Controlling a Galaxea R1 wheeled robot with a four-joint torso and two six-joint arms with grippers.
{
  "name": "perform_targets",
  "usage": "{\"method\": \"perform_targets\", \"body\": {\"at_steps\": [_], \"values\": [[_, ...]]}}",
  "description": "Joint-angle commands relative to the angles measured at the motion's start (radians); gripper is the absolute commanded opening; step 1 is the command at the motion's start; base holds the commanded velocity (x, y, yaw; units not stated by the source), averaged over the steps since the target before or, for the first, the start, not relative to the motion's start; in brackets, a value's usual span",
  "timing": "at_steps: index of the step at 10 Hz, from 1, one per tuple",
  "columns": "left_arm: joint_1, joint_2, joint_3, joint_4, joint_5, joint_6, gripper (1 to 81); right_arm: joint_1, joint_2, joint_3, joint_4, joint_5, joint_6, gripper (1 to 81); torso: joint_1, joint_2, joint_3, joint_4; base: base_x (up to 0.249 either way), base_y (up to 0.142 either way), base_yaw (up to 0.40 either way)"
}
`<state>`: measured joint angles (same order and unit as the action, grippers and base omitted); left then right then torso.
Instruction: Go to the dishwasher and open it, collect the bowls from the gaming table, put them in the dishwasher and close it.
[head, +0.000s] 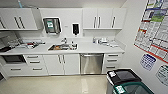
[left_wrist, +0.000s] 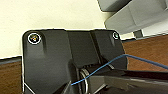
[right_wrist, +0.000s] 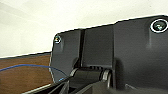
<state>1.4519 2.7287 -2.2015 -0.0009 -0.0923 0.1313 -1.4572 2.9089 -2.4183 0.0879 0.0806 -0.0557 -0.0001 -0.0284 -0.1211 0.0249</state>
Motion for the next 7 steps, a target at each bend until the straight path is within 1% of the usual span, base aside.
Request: {"method": "perform_targets", "body": {"at_steps": [1,7], "values": [[-0.041,0.002,0.023,0.004,0.052,0.004,81.1,0.042,-0.02,-0.001,-0.004,-0.059,-0.003,81.1,0.0,0.0,0.0,0.0,0.109,0.0,0.0],[-0.043,0.005,0.023,0.004,0.052,0.004,81.1,0.042,-0.021,-0.004,-0.005,-0.059,-0.003,81.1,0.0,0.001,0.0,0.0,0.116,0.0,0.0]]}}
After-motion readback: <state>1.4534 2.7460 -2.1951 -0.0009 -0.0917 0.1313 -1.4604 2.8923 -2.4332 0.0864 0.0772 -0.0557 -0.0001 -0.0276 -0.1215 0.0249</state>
